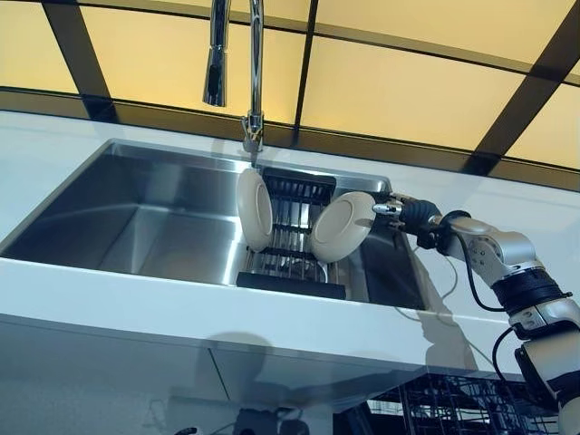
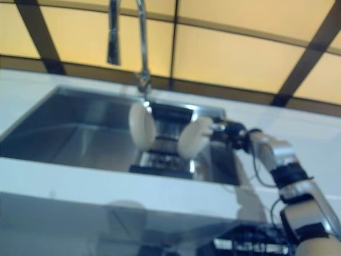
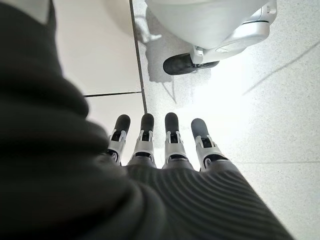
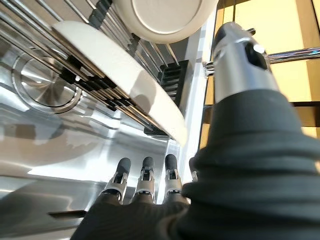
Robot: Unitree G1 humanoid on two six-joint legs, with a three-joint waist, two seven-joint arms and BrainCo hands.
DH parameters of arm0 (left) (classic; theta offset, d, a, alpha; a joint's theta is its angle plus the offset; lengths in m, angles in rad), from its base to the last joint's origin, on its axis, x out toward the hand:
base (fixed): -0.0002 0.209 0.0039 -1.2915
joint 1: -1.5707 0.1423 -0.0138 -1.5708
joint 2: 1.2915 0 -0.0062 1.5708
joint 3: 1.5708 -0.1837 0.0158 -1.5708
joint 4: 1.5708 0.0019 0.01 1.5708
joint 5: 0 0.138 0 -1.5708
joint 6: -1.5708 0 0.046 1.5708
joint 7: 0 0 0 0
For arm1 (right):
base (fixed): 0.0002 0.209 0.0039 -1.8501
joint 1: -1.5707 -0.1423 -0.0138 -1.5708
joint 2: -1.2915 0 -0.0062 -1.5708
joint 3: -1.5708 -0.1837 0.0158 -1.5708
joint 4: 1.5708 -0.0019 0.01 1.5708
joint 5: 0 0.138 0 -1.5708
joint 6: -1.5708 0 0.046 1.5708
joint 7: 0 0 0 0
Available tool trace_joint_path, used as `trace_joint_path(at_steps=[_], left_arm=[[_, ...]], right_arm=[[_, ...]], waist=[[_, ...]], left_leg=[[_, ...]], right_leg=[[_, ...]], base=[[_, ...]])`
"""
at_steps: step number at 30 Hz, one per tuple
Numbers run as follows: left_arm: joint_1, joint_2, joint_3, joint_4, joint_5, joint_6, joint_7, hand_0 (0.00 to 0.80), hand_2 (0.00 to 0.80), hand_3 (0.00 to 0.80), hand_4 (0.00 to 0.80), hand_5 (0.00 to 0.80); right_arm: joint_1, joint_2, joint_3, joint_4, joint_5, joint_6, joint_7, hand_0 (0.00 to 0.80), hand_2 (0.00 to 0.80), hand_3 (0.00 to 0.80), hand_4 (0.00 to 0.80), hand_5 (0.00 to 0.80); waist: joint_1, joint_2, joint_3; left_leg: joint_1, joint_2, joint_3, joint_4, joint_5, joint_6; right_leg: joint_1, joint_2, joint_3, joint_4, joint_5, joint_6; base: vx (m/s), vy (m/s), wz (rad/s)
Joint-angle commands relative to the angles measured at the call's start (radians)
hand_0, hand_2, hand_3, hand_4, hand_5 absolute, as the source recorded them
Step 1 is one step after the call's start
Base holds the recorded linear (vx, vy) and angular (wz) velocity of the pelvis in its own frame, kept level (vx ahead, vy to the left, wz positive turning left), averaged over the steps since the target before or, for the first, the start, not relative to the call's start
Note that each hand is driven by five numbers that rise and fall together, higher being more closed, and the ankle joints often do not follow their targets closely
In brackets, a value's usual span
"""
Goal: Take plates into dishwasher
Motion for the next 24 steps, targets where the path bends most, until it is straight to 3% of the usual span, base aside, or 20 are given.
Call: trace_joint_path(at_steps=[1, 12, 19, 24], left_arm=[[-0.029, 0.005, -0.015, 0.045, -0.023, -0.023, 0.005, 0.0, 0.0, 0.0, 0.0, 0.0], [-0.022, 0.004, -0.009, 0.047, -0.022, -0.028, 0.003, 0.0, 0.0, 0.0, 0.0, 0.0], [-0.024, 0.005, -0.015, 0.05, -0.031, -0.033, -0.001, 0.0, 0.0, 0.0, 0.0, 0.0], [-0.022, 0.005, -0.019, 0.05, -0.03, -0.04, -0.002, 0.0, 0.0, 0.0, 0.0, 0.0]], right_arm=[[-0.038, -0.03, -0.024, 0.044, 0.021, -0.026, 0.023, 0.0, 0.0, 0.0, 0.0, 0.0], [-0.032, -0.03, -0.022, 0.036, 0.032, 0.0, 0.026, 0.0, 0.0, 0.0, 0.0, 0.0], [-0.014, -0.004, -0.039, 0.057, 0.159, 0.048, 0.023, 0.0, 0.0, 0.0, 0.0, 0.0], [-0.005, 0.005, -0.056, 0.077, 0.184, 0.046, 0.015, 0.0, 0.0, 0.0, 0.0, 0.0]], waist=[[0.023, 0.003, -0.039], [0.022, 0.002, -0.039], [0.023, 0.004, -0.037], [0.025, 0.005, -0.038]], left_leg=[[0.039, -0.01, 0.046, -0.001, -0.108, 0.019], [0.042, -0.011, 0.046, -0.001, -0.109, 0.02], [0.043, -0.01, 0.047, -0.001, -0.11, 0.02], [0.043, -0.01, 0.045, -0.001, -0.109, 0.02]], right_leg=[[-0.026, -0.031, 0.019, -0.002, 0.018, 0.06], [-0.024, -0.032, 0.022, -0.002, 0.02, 0.06], [-0.023, -0.032, 0.021, -0.002, 0.018, 0.059], [-0.022, -0.032, 0.019, -0.002, 0.016, 0.059]], base=[[0.0, 0.0, 0.0], [0.0, 0.0, 0.0], [0.0, 0.0, 0.0], [0.0, 0.0, 0.0]])
